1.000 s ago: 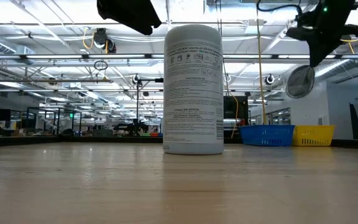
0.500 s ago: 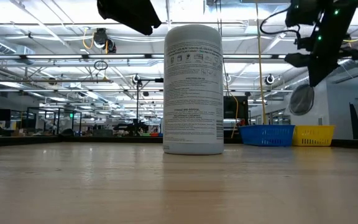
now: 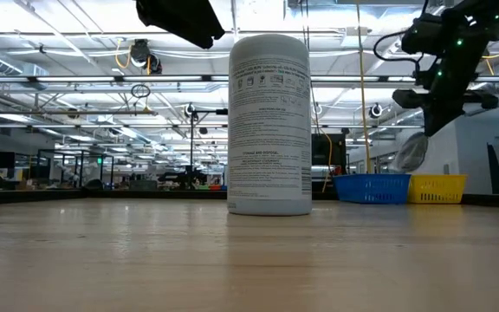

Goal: Pick & Place Travel size toiletries
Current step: Put the black hairbrush into the top yellow bin

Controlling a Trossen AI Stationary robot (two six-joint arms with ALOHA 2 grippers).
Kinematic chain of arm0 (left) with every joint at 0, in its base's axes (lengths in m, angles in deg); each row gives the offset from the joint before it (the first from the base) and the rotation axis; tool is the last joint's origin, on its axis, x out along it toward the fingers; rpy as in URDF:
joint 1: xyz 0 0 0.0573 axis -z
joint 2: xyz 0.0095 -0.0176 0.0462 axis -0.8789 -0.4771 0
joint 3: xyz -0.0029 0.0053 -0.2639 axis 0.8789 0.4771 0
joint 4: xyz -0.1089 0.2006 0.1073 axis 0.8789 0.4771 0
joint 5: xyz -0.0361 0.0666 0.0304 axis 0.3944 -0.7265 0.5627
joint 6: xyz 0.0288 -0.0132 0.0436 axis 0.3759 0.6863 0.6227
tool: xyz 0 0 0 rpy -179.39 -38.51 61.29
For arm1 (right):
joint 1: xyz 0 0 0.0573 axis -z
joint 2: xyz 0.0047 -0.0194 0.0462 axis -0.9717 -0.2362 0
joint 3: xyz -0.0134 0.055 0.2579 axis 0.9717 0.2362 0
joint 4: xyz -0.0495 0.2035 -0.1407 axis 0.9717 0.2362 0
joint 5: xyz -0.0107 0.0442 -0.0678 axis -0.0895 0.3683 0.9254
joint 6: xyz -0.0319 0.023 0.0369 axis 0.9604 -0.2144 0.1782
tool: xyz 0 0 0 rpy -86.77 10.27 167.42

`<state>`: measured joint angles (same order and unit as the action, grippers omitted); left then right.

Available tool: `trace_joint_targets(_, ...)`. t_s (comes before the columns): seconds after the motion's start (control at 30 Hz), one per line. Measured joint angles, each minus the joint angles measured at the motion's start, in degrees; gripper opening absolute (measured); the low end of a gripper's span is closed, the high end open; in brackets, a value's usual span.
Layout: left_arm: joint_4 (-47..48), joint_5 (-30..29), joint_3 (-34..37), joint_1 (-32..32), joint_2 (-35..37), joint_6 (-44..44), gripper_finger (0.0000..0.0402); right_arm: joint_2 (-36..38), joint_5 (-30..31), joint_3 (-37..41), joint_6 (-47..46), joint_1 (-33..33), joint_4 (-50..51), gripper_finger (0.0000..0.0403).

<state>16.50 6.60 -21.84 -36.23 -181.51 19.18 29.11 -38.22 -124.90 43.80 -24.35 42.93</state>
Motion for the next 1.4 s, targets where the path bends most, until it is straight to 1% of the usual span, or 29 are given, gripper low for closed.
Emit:
trace_joint_targets(0.1, -0.01, -0.02, 0.00, -0.02, 0.00, 0.36, 0.0214, -0.01, -0.73, 0.94, 0.47, 2.05, -0.69, 0.0000)
trace_joint_targets(0.2, -0.02, -0.02, 0.00, -0.06, 0.00, 0.54, 0.0214, -0.02, -4.16, 2.12, 1.21, 3.86, -4.81, 0.0000)
trace_joint_targets(0.33, -0.04, -0.02, 0.00, -0.13, 0.00, 1.44, 0.0214, -0.02, -6.30, 4.27, 1.23, 5.92, -9.21, 0.0000)
trace_joint_targets(0.57, -0.06, -0.04, 0.00, -0.13, 0.00, 1.48, 0.0214, 0.02, -10.20, 8.99, 1.59, 9.20, -12.94, 0.0000)
trace_joint_targets(0.7, -0.09, -0.05, 0.00, -0.19, 0.00, 1.62, 0.0214, 0.04, -13.14, 10.14, 1.78, 10.60, -14.91, 0.0000)
trace_joint_targets(1.0, -0.09, -0.07, 0.00, -0.50, 0.00, 1.61, 0.0214, 0.46, -13.55, 10.19, 5.30, 10.73, -13.64, 0.0002)
trace_joint_targets(1.1, -0.09, -0.07, 0.00, -0.50, 0.00, 1.59, 0.0214, 0.47, -13.55, 10.19, 6.71, 10.73, -12.61, 0.0013)
trace_joint_targets(1.2, -0.09, -0.07, 0.00, -0.50, 0.00, 1.52, 0.0214, 1.03, -13.57, 10.19, 7.84, 10.73, -12.08, 0.0034)
trace_joint_targets(1.4, -0.09, -0.07, 0.00, -0.50, 0.00, 1.44, 0.0214, 4.76, -13.60, 10.19, 9.48, 10.67, -12.15, 0.0098)
